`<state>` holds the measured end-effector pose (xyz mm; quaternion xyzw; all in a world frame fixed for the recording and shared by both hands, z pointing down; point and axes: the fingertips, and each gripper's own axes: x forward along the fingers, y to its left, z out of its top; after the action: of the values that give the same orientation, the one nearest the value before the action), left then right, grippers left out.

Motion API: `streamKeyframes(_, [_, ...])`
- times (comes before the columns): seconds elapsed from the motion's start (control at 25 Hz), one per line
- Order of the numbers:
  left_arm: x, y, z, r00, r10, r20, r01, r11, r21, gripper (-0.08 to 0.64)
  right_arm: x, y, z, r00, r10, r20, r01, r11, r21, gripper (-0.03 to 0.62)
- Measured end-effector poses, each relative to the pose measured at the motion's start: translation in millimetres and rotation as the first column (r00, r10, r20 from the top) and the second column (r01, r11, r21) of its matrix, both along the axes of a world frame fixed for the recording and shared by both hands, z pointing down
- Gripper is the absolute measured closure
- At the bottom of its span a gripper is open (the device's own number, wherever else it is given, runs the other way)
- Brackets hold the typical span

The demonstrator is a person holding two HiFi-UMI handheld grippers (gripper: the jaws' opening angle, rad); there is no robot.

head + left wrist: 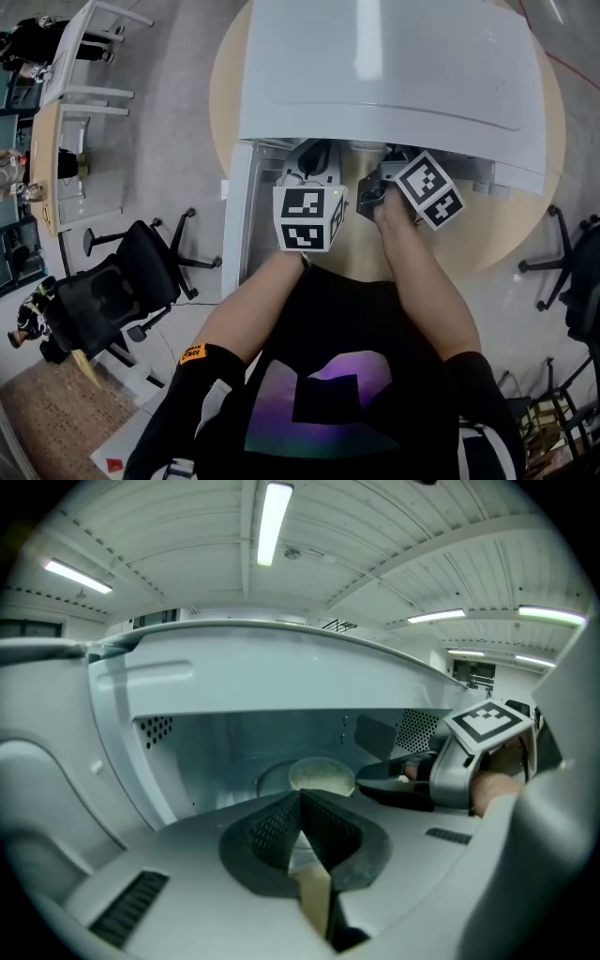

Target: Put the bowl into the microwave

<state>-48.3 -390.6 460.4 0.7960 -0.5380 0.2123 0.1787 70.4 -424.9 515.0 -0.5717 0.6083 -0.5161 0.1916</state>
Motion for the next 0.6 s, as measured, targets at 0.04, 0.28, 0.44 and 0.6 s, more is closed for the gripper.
streamKeyframes(0.04, [-0.8, 2.6, -0.5, 1.000, -0.006, -0.003, 0.006, 1.000, 0.001, 0.512, 1.8, 4.4, -2.7, 1.000, -0.003, -0.014, 0.003, 1.000, 0.007, 0.538])
streamKeyframes(0.28, [-8.2, 18.7, -8.7, 0.999, -0.047, -0.012, 0.047, 0.999, 0.009, 0.512, -0.7, 30.2, -25.5, 0.991, -0.090, -0.096, 0.096, 0.994, 0.059, 0.538])
streamKeyframes(0.44, [-10.6, 32.9, -13.6, 0.997, -0.070, -0.034, 0.071, 0.997, 0.025, 0.512, -14.4, 49.3, -43.7, 0.952, -0.203, -0.227, 0.235, 0.964, 0.127, 0.538])
streamKeyframes(0.6, [-8.5, 54.3, -24.6, 0.994, -0.083, -0.064, 0.086, 0.995, 0.041, 0.512, -21.6, 76.0, -65.1, 0.880, -0.282, -0.383, 0.368, 0.914, 0.172, 0.540])
